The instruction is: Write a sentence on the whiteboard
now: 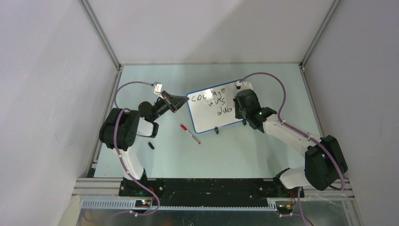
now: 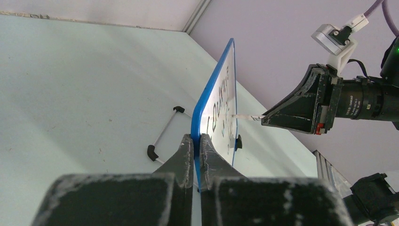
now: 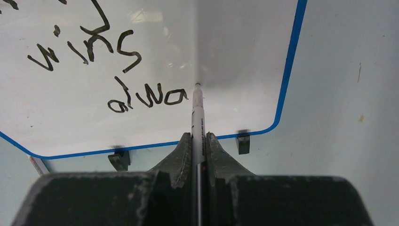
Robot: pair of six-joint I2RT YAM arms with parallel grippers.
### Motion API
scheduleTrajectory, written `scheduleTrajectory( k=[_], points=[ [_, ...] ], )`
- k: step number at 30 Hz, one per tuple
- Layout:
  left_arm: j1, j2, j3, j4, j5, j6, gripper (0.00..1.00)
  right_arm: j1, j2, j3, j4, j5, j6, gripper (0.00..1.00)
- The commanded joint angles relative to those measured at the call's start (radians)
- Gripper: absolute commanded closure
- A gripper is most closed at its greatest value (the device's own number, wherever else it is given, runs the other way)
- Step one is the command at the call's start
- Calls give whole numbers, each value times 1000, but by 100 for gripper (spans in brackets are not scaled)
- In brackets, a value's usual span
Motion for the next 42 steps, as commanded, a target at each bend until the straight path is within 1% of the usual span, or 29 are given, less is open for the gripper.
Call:
scheduleTrajectory(
  k=[1, 7, 30, 42],
  points=[
    [3, -16, -11, 29, 21, 48, 100, -10, 17, 23, 17, -2, 19, 100],
    [4, -16, -12, 30, 21, 48, 100, -10, 13, 19, -14, -8, 24, 100],
    [4, -16, -12, 29, 21, 48, 100, -13, -30, -38, -1, -9, 29, 100],
    [3, -14, -10, 29, 22, 47, 100, -32, 0, 25, 7, -17, 22, 100]
  ],
)
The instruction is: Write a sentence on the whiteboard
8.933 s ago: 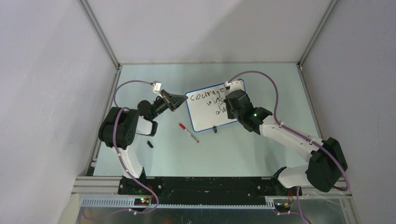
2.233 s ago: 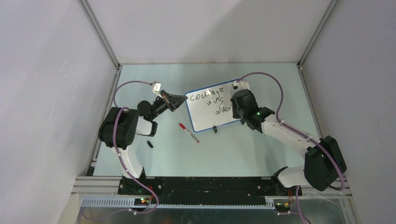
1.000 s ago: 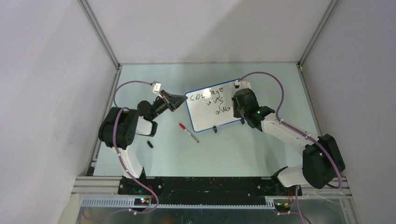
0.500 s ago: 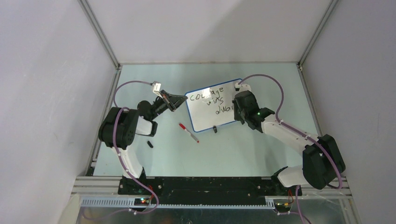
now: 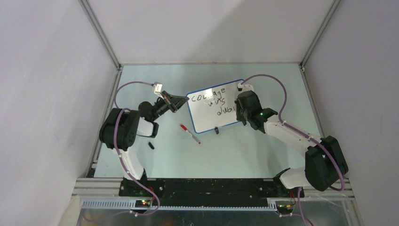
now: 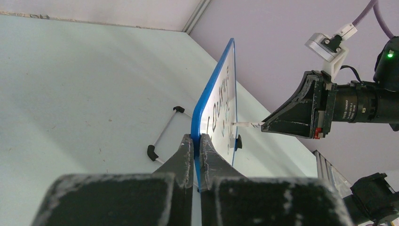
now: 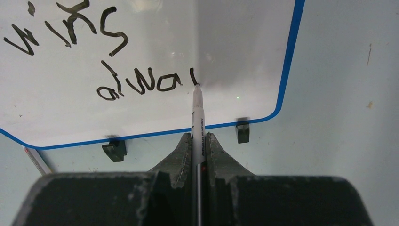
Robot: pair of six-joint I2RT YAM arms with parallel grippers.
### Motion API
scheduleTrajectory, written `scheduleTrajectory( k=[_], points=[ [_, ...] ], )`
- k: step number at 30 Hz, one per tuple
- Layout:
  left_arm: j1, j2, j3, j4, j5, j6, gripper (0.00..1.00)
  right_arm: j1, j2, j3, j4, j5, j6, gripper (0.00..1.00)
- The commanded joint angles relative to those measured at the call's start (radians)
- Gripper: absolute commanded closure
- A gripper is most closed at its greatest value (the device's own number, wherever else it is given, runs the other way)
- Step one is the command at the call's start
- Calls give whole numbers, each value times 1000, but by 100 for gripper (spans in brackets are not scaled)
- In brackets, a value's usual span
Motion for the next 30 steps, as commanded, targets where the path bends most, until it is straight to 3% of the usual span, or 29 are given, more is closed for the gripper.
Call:
scheduleTrajectory(
  k=[1, 30],
  points=[
    [4, -15, -10, 29, 21, 47, 100, -20, 11, 56, 34, 13, -1, 100],
    [3, -15, -9, 29, 23, 47, 100, -28, 13, 73, 3, 4, 4, 100]
  ],
)
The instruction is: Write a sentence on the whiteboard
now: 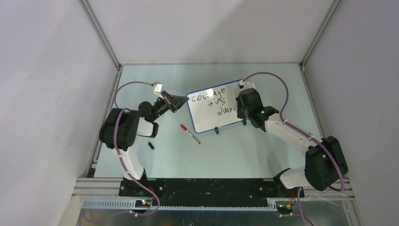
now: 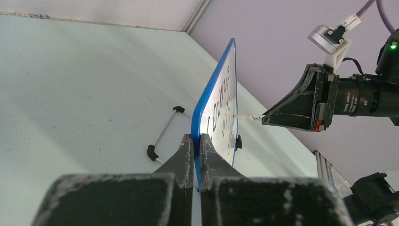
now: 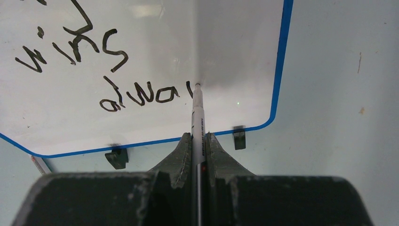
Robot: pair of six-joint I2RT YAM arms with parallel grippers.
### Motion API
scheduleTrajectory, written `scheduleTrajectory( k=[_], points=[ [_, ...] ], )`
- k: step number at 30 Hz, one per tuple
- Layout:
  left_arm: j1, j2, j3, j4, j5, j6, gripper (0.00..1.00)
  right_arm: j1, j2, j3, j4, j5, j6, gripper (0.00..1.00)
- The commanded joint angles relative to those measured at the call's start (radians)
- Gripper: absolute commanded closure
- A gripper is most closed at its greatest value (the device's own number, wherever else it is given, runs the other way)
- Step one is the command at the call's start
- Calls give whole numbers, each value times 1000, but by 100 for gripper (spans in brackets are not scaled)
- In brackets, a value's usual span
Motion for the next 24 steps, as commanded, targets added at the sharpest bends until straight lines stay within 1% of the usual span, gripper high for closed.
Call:
scheduleTrajectory(
  k=[1, 24],
  points=[
    [3, -16, -10, 29, 23, 47, 100, -6, 11, 37, 4, 7, 6, 100],
    [4, -19, -13, 29, 22, 48, 100, 33, -13, -38, -7, 23, 9, 100]
  ],
)
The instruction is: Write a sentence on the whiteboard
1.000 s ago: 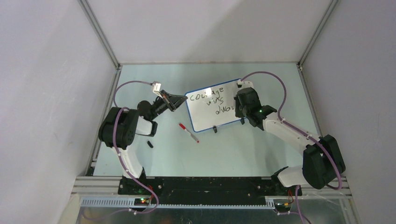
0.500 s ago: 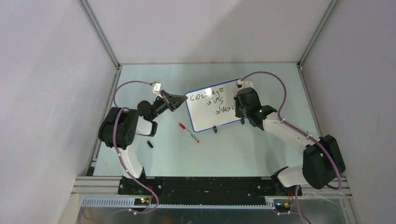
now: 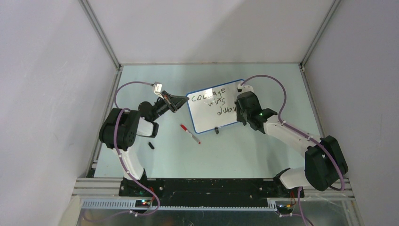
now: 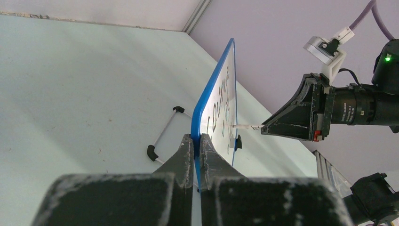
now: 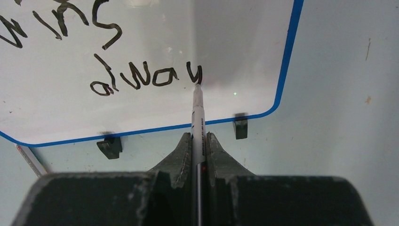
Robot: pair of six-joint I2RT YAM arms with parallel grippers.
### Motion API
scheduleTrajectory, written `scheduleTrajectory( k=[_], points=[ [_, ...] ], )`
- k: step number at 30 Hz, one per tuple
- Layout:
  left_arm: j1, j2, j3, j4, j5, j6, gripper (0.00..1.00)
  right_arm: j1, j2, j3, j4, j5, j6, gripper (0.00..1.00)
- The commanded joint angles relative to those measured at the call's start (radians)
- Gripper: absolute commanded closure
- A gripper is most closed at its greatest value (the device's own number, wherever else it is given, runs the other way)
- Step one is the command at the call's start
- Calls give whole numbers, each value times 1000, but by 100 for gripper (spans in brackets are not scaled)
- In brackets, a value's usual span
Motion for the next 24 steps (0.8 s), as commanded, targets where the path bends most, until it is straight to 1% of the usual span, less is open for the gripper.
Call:
scheduleTrajectory(
  k=[1, 15, 24],
  points=[
    [4, -19, -13, 29, 21, 48, 100, 14, -9, -8, 4, 10, 9, 100],
    [3, -18, -12, 29, 21, 47, 100, 33, -8, -5, 53, -18, -1, 100],
    [3, -18, -12, 29, 20, 47, 100, 33, -19, 8, 36, -15, 1, 100]
  ],
)
